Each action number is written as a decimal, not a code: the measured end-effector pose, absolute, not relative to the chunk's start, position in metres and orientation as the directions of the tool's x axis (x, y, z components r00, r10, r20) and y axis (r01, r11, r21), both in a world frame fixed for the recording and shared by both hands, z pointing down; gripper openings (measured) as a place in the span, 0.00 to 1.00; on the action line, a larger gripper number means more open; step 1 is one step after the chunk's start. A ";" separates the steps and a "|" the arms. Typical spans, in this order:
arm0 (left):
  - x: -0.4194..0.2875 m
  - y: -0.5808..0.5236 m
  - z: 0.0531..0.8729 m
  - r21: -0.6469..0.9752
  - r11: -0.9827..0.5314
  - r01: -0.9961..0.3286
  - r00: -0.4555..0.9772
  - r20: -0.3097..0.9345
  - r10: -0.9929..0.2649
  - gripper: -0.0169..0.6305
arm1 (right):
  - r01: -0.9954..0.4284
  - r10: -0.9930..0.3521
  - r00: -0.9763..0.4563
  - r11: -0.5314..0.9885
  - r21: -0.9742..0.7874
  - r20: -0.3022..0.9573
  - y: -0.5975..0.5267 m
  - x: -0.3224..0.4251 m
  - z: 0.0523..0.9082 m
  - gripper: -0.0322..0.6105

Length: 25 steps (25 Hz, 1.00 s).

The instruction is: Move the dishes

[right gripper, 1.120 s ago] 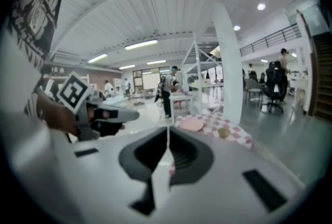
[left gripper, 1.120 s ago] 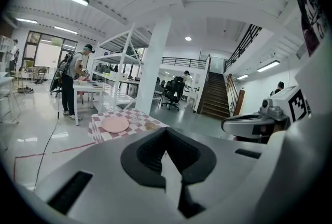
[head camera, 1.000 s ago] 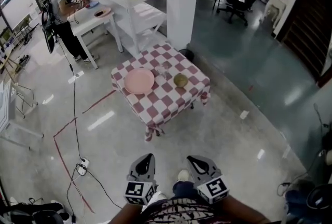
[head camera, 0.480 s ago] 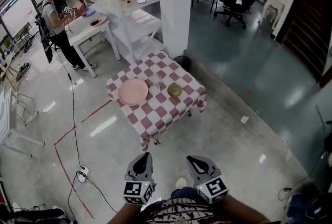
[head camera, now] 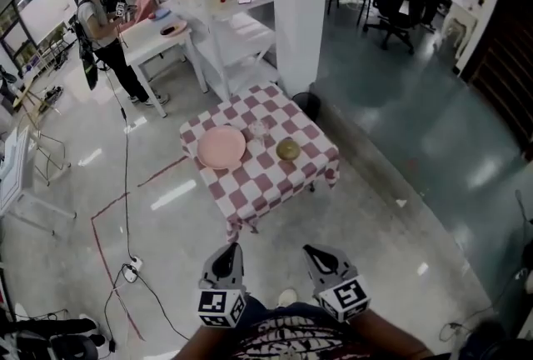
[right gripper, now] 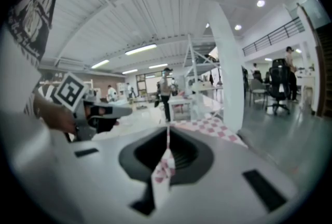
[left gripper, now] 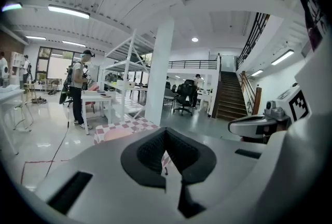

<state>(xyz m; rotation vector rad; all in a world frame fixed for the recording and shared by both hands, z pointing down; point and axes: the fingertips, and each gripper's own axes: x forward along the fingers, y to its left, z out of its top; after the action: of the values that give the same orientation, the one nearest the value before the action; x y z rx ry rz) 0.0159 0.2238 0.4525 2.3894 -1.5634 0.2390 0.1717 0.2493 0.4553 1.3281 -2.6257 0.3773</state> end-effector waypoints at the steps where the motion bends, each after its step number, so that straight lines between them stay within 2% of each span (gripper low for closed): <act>1: 0.012 0.224 0.454 0.136 -0.364 -0.921 0.389 0.289 -0.875 0.06 | -0.801 -0.754 -0.596 0.581 -0.142 0.275 0.249 0.170 0.458 0.11; 9: -0.009 0.225 0.461 0.149 -0.302 -0.941 0.334 0.298 -0.894 0.06 | -0.758 -0.704 -0.644 0.640 -0.127 0.300 0.248 0.153 0.467 0.11; 25: -0.022 0.167 0.469 0.139 -0.341 -0.930 0.367 0.296 -0.882 0.06 | -0.801 -0.738 -0.588 0.587 -0.115 0.331 0.197 0.140 0.470 0.11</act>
<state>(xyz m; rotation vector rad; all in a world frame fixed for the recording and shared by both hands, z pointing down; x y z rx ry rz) -0.0216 0.1672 0.4687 2.3492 -1.6043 0.2427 0.1396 0.1972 0.4699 1.2713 -2.5709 0.3700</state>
